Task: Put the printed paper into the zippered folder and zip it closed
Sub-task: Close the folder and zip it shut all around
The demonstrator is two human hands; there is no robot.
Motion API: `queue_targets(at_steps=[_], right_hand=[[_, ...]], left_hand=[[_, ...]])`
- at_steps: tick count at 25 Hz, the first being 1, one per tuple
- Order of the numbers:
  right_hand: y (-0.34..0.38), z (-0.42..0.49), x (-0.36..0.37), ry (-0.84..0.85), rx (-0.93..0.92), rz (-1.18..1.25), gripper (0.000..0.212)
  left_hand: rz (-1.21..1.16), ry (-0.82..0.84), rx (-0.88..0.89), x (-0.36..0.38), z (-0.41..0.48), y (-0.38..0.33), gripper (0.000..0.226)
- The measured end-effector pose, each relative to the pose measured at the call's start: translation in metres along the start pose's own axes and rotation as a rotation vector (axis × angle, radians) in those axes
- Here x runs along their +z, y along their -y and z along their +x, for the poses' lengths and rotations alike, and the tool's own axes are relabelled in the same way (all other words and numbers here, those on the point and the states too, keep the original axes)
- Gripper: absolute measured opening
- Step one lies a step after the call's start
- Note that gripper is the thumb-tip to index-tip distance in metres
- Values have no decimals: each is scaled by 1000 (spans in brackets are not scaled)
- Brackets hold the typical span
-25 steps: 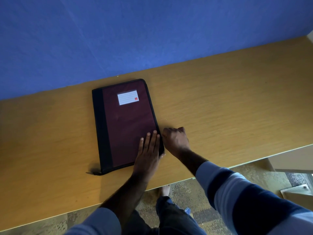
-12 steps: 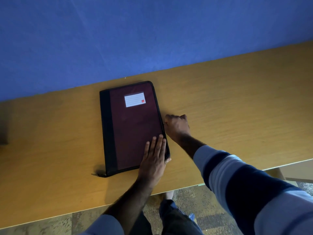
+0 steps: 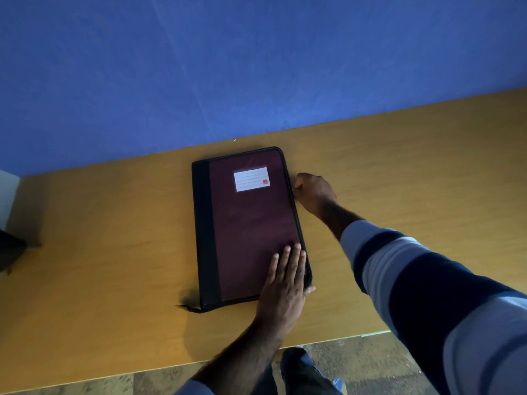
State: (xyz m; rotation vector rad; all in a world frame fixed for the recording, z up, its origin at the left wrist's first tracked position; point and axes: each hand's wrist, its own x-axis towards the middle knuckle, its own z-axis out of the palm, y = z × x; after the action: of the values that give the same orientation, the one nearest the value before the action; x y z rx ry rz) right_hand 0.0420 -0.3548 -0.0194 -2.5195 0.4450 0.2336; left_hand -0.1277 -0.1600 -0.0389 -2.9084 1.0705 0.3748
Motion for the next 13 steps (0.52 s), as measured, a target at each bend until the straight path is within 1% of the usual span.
queue_targets(at_steps=[2, 4, 6, 8, 10, 11, 13], right_hand=[[-3, 5, -3, 48, 67, 155, 7], [-2, 7, -4, 69, 94, 176, 7], [-2, 8, -3, 81, 119, 129, 8], [-2, 7, 2, 96, 126, 50, 6], [-4, 6, 5, 74, 113, -20, 4], [-5, 5, 7, 47, 101, -54, 4], [-6, 4, 9, -12, 60, -118, 8]], left_hand=[[-33, -16, 71, -8, 7, 11, 80], [-59, -67, 89, -27, 39, 37, 78], [-75, -73, 3, -54, 92, 73, 75], [-85, -67, -130, -79, 150, 109, 73], [-88, -65, -223, -95, 197, 136, 71], [-102, -44, -242, -100, 214, 145, 69], [-126, 7, -216, -106, 238, 156, 61]])
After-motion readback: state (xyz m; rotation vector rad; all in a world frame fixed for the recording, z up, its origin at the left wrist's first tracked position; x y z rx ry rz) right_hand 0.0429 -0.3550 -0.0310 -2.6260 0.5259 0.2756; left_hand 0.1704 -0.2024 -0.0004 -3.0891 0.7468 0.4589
